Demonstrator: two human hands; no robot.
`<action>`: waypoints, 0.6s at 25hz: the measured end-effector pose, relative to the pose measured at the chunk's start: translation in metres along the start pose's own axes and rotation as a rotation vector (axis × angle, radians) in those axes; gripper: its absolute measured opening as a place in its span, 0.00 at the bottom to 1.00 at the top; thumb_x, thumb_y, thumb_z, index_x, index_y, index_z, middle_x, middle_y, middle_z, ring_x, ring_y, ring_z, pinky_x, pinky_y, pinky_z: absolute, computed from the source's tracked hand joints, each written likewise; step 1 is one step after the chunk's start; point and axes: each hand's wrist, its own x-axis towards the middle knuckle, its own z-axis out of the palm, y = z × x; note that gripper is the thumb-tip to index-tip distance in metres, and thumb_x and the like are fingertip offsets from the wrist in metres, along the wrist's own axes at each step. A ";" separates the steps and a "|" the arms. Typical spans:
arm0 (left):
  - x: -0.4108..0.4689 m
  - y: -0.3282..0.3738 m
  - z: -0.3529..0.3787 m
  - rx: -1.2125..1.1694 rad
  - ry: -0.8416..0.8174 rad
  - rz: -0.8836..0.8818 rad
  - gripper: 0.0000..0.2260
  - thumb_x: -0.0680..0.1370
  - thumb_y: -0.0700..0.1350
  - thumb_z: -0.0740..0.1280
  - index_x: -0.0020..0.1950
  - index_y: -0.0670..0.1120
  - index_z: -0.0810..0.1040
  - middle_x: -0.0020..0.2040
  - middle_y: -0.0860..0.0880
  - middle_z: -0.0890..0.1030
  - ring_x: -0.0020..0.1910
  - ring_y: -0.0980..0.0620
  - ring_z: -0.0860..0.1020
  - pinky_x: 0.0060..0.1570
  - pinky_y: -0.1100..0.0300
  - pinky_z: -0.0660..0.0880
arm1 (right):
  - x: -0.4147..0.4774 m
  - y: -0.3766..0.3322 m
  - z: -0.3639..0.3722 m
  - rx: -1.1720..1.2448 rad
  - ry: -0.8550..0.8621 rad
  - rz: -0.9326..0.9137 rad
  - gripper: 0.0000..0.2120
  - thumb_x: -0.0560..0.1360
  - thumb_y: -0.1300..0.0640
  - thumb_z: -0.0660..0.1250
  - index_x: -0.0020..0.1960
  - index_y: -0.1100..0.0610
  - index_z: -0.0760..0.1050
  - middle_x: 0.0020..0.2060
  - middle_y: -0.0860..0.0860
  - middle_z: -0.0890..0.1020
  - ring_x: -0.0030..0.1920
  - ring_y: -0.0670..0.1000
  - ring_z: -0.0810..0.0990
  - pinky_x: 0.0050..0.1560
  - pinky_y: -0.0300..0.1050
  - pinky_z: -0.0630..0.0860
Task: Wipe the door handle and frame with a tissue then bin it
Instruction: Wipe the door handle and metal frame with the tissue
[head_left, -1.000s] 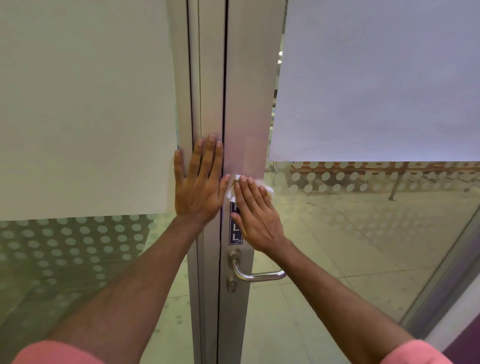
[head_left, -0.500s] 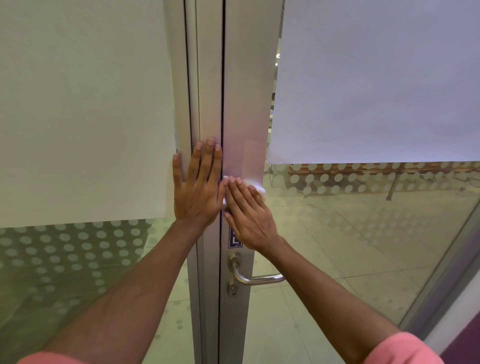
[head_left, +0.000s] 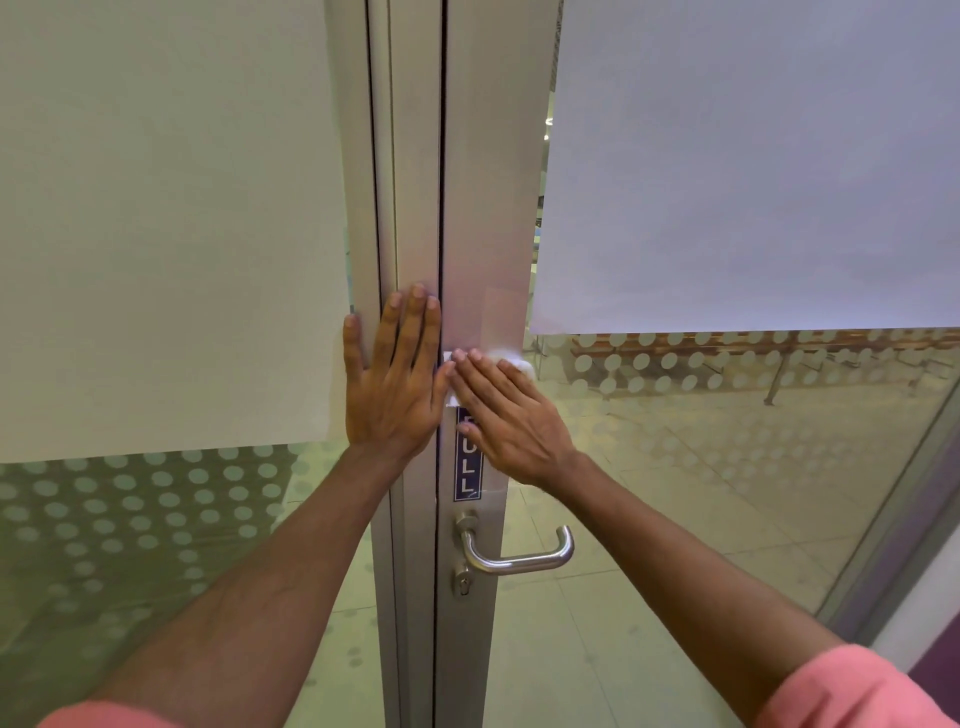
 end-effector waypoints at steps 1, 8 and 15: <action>0.000 0.000 0.000 -0.001 -0.003 -0.002 0.29 0.85 0.56 0.46 0.81 0.43 0.43 0.81 0.47 0.39 0.80 0.49 0.39 0.77 0.41 0.38 | 0.001 -0.002 0.000 0.013 -0.002 0.007 0.31 0.83 0.44 0.47 0.79 0.59 0.43 0.79 0.55 0.44 0.79 0.53 0.47 0.78 0.49 0.41; -0.002 -0.001 0.001 0.001 -0.010 -0.006 0.28 0.85 0.56 0.44 0.81 0.44 0.43 0.81 0.47 0.40 0.80 0.49 0.40 0.77 0.41 0.37 | -0.078 -0.021 0.022 0.080 -0.304 -0.299 0.28 0.83 0.47 0.47 0.79 0.55 0.44 0.79 0.52 0.50 0.79 0.48 0.41 0.77 0.51 0.43; -0.001 0.000 0.000 0.002 -0.008 -0.004 0.29 0.85 0.56 0.45 0.81 0.44 0.42 0.81 0.47 0.39 0.80 0.49 0.38 0.77 0.42 0.37 | -0.007 0.007 -0.006 0.061 -0.070 -0.125 0.27 0.84 0.48 0.44 0.79 0.56 0.42 0.79 0.53 0.45 0.79 0.51 0.46 0.78 0.48 0.41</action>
